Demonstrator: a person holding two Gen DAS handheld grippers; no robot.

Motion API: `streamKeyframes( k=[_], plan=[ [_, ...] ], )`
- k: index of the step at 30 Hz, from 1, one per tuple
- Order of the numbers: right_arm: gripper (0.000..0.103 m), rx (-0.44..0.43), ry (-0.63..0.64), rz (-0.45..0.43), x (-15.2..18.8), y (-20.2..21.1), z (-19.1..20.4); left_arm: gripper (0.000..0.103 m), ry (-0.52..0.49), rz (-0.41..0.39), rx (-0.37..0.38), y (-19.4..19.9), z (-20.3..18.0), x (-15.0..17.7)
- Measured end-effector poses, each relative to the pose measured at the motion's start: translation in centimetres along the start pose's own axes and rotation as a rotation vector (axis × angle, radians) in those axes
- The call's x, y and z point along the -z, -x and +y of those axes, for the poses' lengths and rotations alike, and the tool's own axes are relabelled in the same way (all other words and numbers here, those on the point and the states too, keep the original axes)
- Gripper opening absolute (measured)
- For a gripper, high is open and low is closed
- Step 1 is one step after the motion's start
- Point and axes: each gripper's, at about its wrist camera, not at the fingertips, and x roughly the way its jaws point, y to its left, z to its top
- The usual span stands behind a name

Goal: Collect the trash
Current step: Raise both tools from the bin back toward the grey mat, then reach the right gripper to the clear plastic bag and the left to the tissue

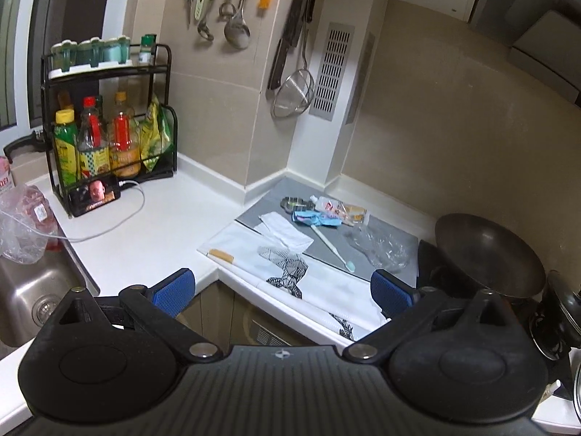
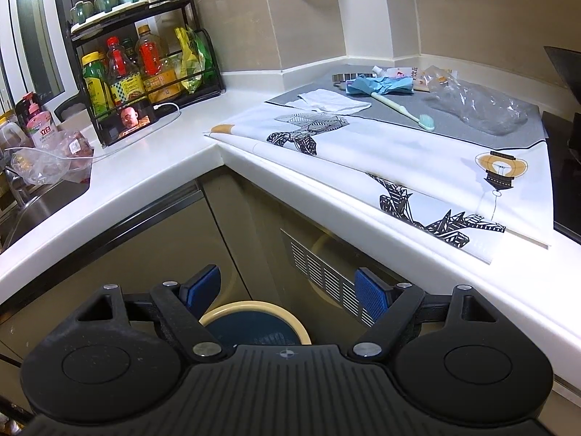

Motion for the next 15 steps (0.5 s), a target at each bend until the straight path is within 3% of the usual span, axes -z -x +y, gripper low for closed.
streamKeyframes(
  k=[8, 15],
  plan=[
    [0.084, 0.009, -0.023, -0.022, -0.4, 0.1, -0.5, 0.103, 0.006, 0.012, -0.028, -1.9, 0.5, 0.0],
    [0.088, 0.022, -0.043, -0.091, -2.0, 0.8, -1.7, 0.103, -0.004, 0.146, -0.021, -7.2, 1.2, 0.6]
  ],
)
